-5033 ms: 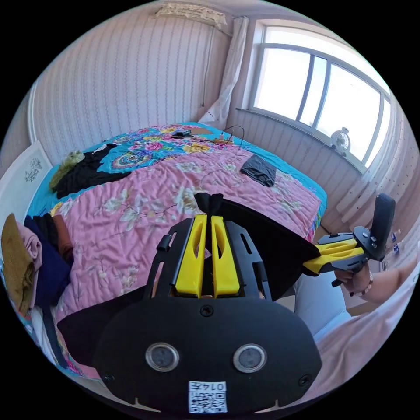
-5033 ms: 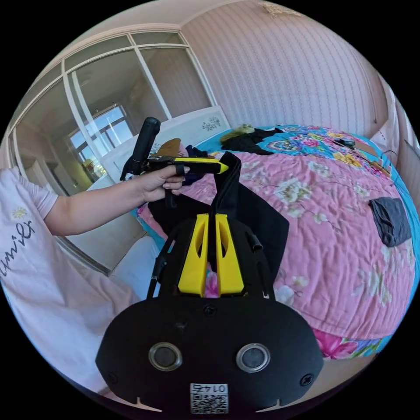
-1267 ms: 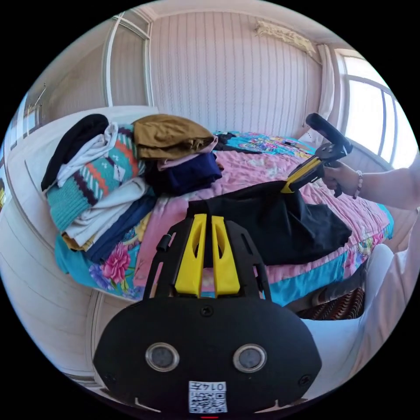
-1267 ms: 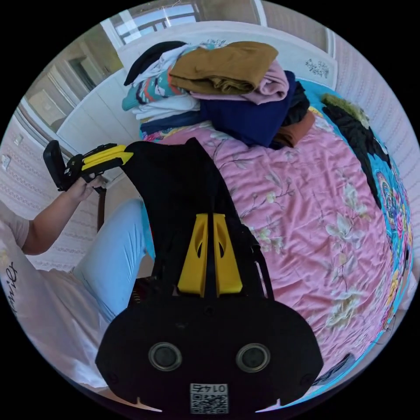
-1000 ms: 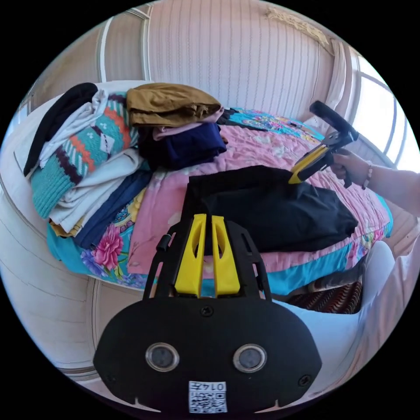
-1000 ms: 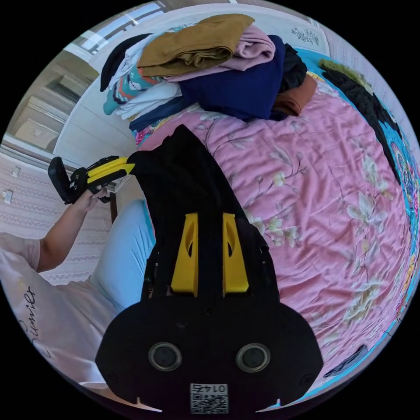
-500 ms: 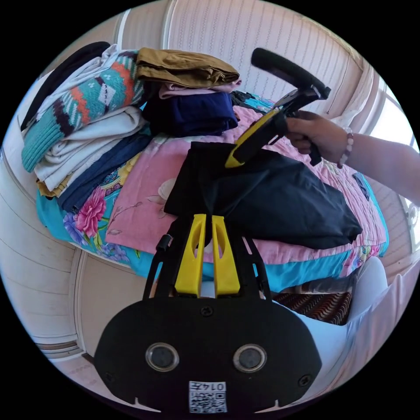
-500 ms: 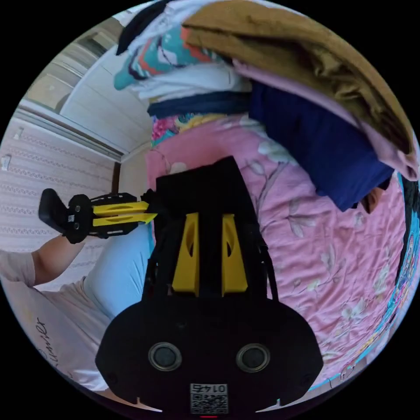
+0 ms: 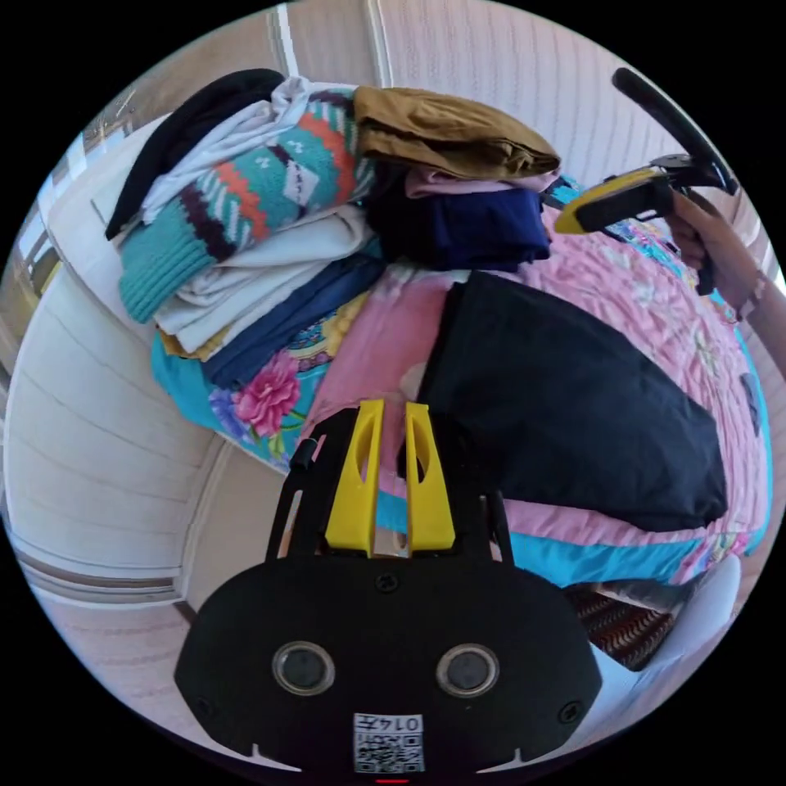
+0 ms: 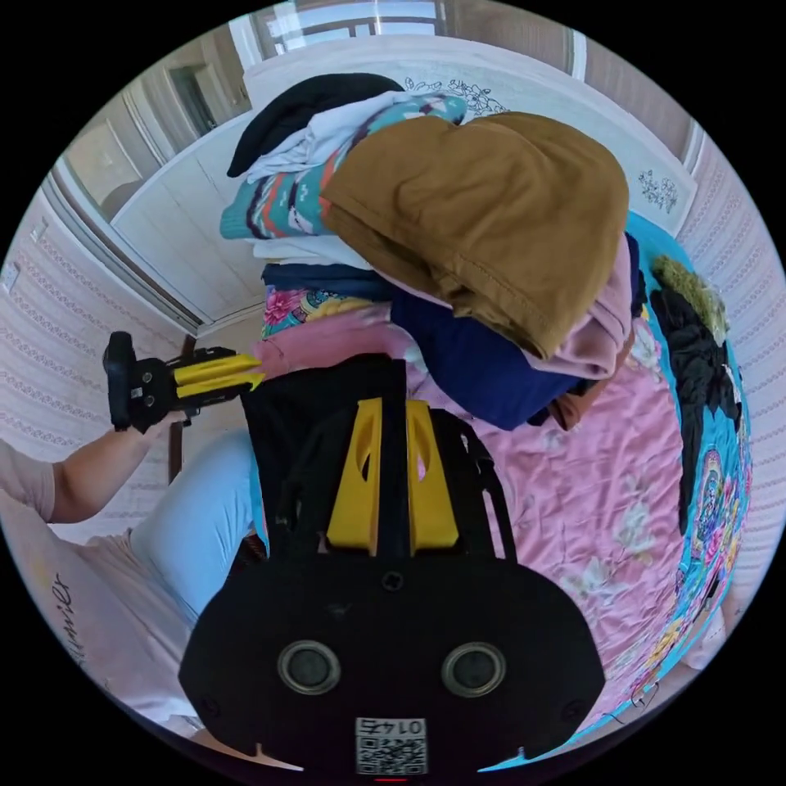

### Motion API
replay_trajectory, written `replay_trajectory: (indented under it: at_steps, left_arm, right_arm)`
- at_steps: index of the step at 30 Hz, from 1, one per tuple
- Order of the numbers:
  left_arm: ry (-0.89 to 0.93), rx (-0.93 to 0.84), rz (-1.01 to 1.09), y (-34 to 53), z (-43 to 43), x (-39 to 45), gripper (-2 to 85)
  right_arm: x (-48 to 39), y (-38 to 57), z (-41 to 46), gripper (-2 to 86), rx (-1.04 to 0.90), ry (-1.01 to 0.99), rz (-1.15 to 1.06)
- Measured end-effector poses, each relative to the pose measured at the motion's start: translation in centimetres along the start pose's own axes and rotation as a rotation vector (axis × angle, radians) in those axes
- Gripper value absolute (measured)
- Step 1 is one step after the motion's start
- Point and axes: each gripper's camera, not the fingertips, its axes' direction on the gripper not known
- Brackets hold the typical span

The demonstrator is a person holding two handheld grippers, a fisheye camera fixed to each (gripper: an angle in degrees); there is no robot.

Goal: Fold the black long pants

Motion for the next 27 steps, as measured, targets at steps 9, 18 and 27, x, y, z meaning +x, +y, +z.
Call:
replay_trajectory:
  at_steps: [9, 18, 27]
  left_arm:
    - [0.546, 0.137, 0.387, 7.3, -3.7, 11.1, -0.8]
    - [0.48, -0.078, 0.512, 14.0, 3.4, 26.2, -1.0]
    - [0.489, -0.049, 0.569, 18.3, 2.9, 28.8, -1.0]
  right_arm:
    - [-0.5, 13.9, 0.9, -0.6, -0.24, 0.017, 0.145]
    - [0.9, 11.5, 5.1, -0.4, -0.351, 0.047, 0.229]
    - [3.7, 15.4, -3.2, -0.5, -0.223, -0.015, 0.212]
